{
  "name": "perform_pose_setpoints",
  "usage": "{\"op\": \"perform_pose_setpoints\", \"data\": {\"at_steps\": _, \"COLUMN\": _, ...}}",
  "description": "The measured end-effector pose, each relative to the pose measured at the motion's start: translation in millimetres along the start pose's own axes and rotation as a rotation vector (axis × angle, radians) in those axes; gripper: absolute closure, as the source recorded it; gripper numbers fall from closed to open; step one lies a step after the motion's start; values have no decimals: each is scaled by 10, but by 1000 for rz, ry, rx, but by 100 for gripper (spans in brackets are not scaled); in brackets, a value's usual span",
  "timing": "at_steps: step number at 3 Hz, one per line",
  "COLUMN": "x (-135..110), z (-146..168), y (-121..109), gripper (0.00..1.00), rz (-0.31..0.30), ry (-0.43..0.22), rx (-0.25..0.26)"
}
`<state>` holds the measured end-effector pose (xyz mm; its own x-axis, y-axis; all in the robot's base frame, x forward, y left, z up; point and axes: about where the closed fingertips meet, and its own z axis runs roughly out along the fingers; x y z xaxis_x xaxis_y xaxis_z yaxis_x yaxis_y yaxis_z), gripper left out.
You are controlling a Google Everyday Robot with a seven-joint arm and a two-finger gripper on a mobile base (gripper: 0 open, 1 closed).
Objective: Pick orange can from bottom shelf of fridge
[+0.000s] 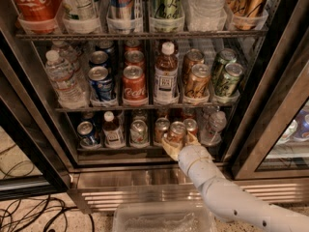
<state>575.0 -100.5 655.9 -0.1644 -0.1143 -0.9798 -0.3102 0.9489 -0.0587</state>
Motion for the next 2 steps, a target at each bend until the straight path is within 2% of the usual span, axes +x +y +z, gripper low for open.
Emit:
{"op": "perform_pose_setpoints", "data": {"at_steps": 1, "x": 104, "z": -267, "y": -74, "gripper": 100, "rz": 6, "ry": 77, "rx": -66}}
{"op": "perform_pose_setpoints", "data": {"at_steps": 2, "x": 153, "z": -391, "y": -318, "gripper": 100, "rz": 68, "ry": 120, "rx": -110}}
